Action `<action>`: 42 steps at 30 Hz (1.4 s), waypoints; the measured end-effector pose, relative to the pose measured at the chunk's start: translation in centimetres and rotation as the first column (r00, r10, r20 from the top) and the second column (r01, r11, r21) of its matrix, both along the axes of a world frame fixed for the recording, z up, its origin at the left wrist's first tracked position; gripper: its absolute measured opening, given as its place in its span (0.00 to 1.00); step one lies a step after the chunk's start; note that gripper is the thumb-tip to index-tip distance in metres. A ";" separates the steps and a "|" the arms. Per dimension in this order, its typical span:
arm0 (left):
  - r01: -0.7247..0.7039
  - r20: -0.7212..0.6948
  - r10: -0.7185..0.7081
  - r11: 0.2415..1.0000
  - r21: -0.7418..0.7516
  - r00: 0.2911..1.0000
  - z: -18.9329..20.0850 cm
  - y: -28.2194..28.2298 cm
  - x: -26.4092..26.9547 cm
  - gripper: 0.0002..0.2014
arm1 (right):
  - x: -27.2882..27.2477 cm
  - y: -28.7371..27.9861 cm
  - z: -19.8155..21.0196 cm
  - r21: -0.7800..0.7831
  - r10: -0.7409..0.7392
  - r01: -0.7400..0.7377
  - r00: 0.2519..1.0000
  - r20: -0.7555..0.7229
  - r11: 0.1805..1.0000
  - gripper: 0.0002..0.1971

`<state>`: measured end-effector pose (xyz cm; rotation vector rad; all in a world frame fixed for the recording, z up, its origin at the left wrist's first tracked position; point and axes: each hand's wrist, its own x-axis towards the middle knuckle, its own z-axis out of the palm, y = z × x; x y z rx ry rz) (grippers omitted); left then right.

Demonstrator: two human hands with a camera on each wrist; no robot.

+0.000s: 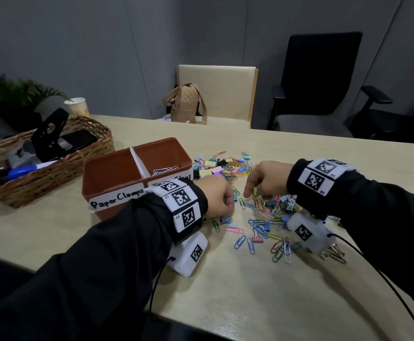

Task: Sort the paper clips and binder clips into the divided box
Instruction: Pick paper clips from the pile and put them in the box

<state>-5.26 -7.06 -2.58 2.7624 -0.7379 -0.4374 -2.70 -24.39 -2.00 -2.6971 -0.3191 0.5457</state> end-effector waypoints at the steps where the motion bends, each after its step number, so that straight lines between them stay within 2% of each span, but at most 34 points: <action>1: -0.005 -0.007 0.005 1.000 -0.002 1.000 0.1 0.0 -0.1 0.05 | 0.0 -0.2 0.1 0.014 -0.007 0.008 1.000 -0.011 1.000 0.21; 6: -0.065 -0.034 0.065 0.998 0.001 0.997 0.6 0.2 -0.2 0.15 | -0.3 -1.3 -0.2 0.199 -0.041 0.072 0.987 -0.156 0.977 0.17; 10: -0.075 -0.035 0.076 0.997 0.029 0.996 0.9 0.4 -0.4 0.18 | -0.6 -0.8 -0.4 0.193 -0.082 0.127 0.971 -0.225 0.973 0.19; 14: -0.044 -0.110 0.055 0.994 0.103 0.992 0.8 0.9 -0.5 0.16 | -0.8 -0.5 -0.3 0.037 -0.076 0.082 0.989 -0.128 0.996 0.19; 17: -0.012 -0.107 0.029 0.987 0.161 0.994 0.5 1.3 -0.5 0.09 | -1.0 -0.8 -0.1 -0.100 -0.054 0.045 0.995 -0.090 0.994 0.16; 20: -0.022 -0.040 0.030 0.983 0.184 0.999 0.1 1.1 -0.2 0.07 | -1.0 -0.9 -0.2 -0.263 -0.013 0.016 1.000 0.013 0.965 0.14; 23: -0.054 0.074 0.047 0.994 0.094 0.996 0.1 0.3 0.5 0.09 | -1.0 -0.5 -0.2 -0.416 0.074 -0.017 0.990 0.120 0.909 0.13; 26: -0.082 0.099 0.073 0.992 0.091 0.992 0.2 -0.5 1.5 0.14 | -1.0 0.1 -0.1 -0.445 0.132 -0.048 0.979 0.159 0.894 0.06; 29: -0.041 0.061 0.029 0.979 0.201 0.998 0.3 -1.5 2.4 0.27 | -0.8 0.5 -0.5 -0.431 0.207 -0.134 0.970 0.127 0.892 0.19; 30: -0.020 0.051 0.009 0.974 0.226 0.999 0.4 -1.8 2.6 0.28 | -0.8 0.6 -0.6 -0.429 0.232 -0.158 0.965 0.126 0.889 0.22; 32: 0.020 0.057 -0.036 0.965 0.263 0.998 0.5 -2.5 2.8 0.26 | -1.0 0.8 -0.5 -0.419 0.266 -0.194 0.957 0.118 0.887 0.25; 37: 0.063 0.039 -0.080 0.945 0.320 0.996 -0.2 -3.0 2.6 0.20 | -2.2 0.7 -0.4 -0.402 0.267 -0.258 0.963 -0.036 0.878 0.37; 40: 0.048 0.042 -0.062 0.957 0.285 0.997 -0.6 -2.6 2.6 0.14 | -2.9 1.1 -1.0 -0.514 0.335 -0.311 0.941 -0.049 0.800 0.37; 42: 0.042 0.030 -0.051 0.966 0.256 0.998 -0.7 -2.2 2.6 0.12 | -3.2 1.6 -1.2 -0.543 0.362 -0.319 0.932 -0.028 0.777 0.34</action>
